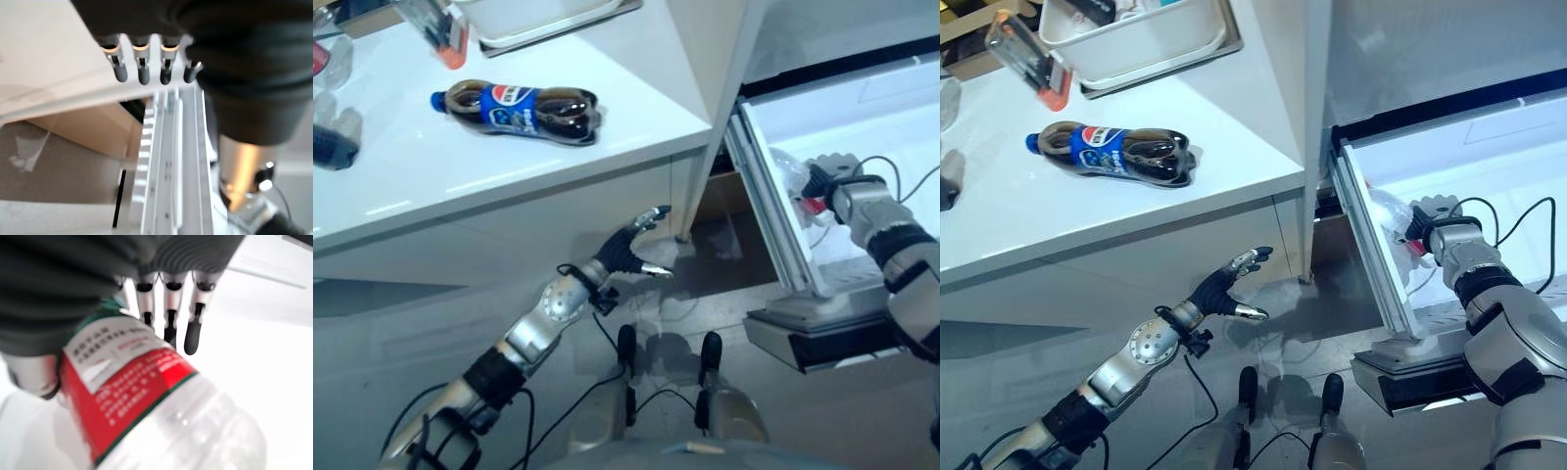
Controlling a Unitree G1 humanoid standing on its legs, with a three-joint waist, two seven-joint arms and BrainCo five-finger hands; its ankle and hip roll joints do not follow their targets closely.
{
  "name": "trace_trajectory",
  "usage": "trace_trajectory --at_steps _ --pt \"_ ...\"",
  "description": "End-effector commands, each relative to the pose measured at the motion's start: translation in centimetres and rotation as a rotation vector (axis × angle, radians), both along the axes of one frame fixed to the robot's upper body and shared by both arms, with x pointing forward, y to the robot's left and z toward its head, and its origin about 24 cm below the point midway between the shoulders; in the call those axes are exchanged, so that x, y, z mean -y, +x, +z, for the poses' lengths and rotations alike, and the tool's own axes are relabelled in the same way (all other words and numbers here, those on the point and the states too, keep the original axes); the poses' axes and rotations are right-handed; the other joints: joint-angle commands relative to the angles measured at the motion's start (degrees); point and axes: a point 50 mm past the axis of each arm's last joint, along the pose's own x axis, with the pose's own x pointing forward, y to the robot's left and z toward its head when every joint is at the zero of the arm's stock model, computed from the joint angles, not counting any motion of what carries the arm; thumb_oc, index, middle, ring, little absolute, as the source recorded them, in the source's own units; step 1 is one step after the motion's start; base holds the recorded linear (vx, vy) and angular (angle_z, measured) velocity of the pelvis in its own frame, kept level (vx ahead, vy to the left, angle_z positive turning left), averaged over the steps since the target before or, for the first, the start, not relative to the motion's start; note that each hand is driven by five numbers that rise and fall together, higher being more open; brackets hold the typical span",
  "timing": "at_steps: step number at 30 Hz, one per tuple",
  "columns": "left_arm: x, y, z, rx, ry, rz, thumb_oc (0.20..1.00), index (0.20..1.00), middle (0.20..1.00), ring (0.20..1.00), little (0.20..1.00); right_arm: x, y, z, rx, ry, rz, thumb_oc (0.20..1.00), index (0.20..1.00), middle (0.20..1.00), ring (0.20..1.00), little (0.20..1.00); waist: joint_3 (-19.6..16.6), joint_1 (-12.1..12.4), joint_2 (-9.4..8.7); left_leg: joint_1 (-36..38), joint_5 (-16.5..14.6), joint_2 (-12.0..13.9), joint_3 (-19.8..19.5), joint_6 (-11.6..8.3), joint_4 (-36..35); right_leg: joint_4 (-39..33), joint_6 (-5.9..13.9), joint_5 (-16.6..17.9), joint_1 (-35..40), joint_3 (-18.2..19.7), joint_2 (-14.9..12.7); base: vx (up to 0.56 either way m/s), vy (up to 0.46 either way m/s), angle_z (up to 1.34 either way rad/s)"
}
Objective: Take the drinks into the refrigerator
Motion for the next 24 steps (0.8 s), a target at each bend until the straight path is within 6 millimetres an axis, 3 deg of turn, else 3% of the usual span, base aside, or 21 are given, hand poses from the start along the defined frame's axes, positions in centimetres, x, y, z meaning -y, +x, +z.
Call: trace_trajectory --at_steps 1,4,5,7,8,11,13,17,24 --pt "0.9 0.1 3.1 0.167 -0.059 -0.027 1.000 1.000 1.000 1.000 1.000 -8.4 2.2 -0.2 -0.025 0.015 0.274 1.000 1.000 1.000 1.000 1.000 4.16 2.02 -0.44 -0.99 -1.31 -4.64 0.88 3.20 0.57 5.89 1.82 -2.05 -5.34 4.15 -2.63 -0.03 0.014 -0.09" --pt "1.2 0.3 3.6 0.198 -0.054 -0.023 1.000 1.000 1.000 1.000 1.000 -9.8 2.5 0.7 0.007 0.048 0.311 1.000 1.000 1.000 1.000 1.000 4.68 1.55 0.33 -1.34 -1.11 -4.83 1.20 3.14 0.47 5.79 1.87 -1.78 -5.85 4.69 -2.69 -0.05 0.028 -0.10" --pt "1.3 0.4 3.6 0.206 -0.049 -0.019 1.000 1.000 1.000 1.000 1.000 -10.7 2.7 2.2 0.060 0.077 0.358 1.000 1.000 1.000 1.000 1.000 4.76 1.07 0.59 -1.31 -1.01 -4.93 1.25 3.09 0.43 5.80 1.87 -1.79 -5.96 4.93 -2.76 -0.02 0.012 -0.08" --pt "1.3 0.4 3.7 0.208 -0.050 -0.019 1.000 1.000 1.000 1.000 1.000 -10.6 2.6 2.3 0.060 0.077 0.357 1.000 1.000 1.000 1.000 1.000 4.85 1.09 0.65 -1.28 -1.01 -4.94 1.25 3.09 0.44 5.82 1.87 -1.80 -5.93 4.93 -2.76 -0.01 0.010 -0.09" --pt "1.2 0.5 3.6 0.209 -0.047 -0.012 1.000 1.000 1.000 1.000 1.000 -11.5 2.4 4.9 0.139 0.161 0.428 1.000 1.000 1.000 1.000 1.000 4.61 0.28 0.82 -0.99 -1.24 -5.08 1.41 3.07 0.37 5.82 1.93 -1.84 -5.81 5.10 -2.83 -0.01 0.008 -0.07" --pt "1.1 0.5 3.6 0.205 -0.052 -0.010 1.000 1.000 1.000 1.000 1.000 -11.5 2.2 6.5 0.191 0.237 0.446 1.000 1.000 1.000 1.000 1.000 4.52 -0.01 0.87 -0.67 -1.34 -5.18 1.49 3.09 0.39 5.81 1.96 -1.84 -5.59 5.19 -2.84 0.00 0.013 -0.02" --pt "0.7 0.4 3.3 0.183 -0.058 -0.003 1.000 1.000 1.000 1.000 1.000 -10.7 1.4 9.0 0.277 0.398 0.478 1.000 1.000 1.000 1.000 1.000 3.94 -0.66 0.77 0.05 -1.77 -5.28 1.78 3.15 0.39 5.61 2.06 -1.88 -5.00 5.47 -2.88 0.00 0.000 0.00" --pt "-0.7 0.2 2.8 0.156 -0.059 0.026 1.000 1.000 1.000 1.000 1.000 -7.1 -0.5 11.1 0.400 0.668 0.466 1.000 1.000 1.000 1.000 1.000 2.81 -1.91 0.46 1.39 -2.82 -5.40 2.35 3.45 0.61 5.42 2.17 -2.05 -3.91 6.11 -2.89 0.00 0.000 0.00" --pt "-4.1 -1.1 1.7 0.073 -0.079 0.072 1.000 1.000 1.000 1.000 1.000 -0.9 -5.2 11.1 0.553 0.945 0.412 1.000 1.000 1.000 1.000 1.000 0.27 -3.26 -0.03 3.65 -4.69 -5.51 3.02 3.78 1.28 5.53 2.15 -3.03 -1.93 6.65 -2.67 0.02 0.003 -0.02"
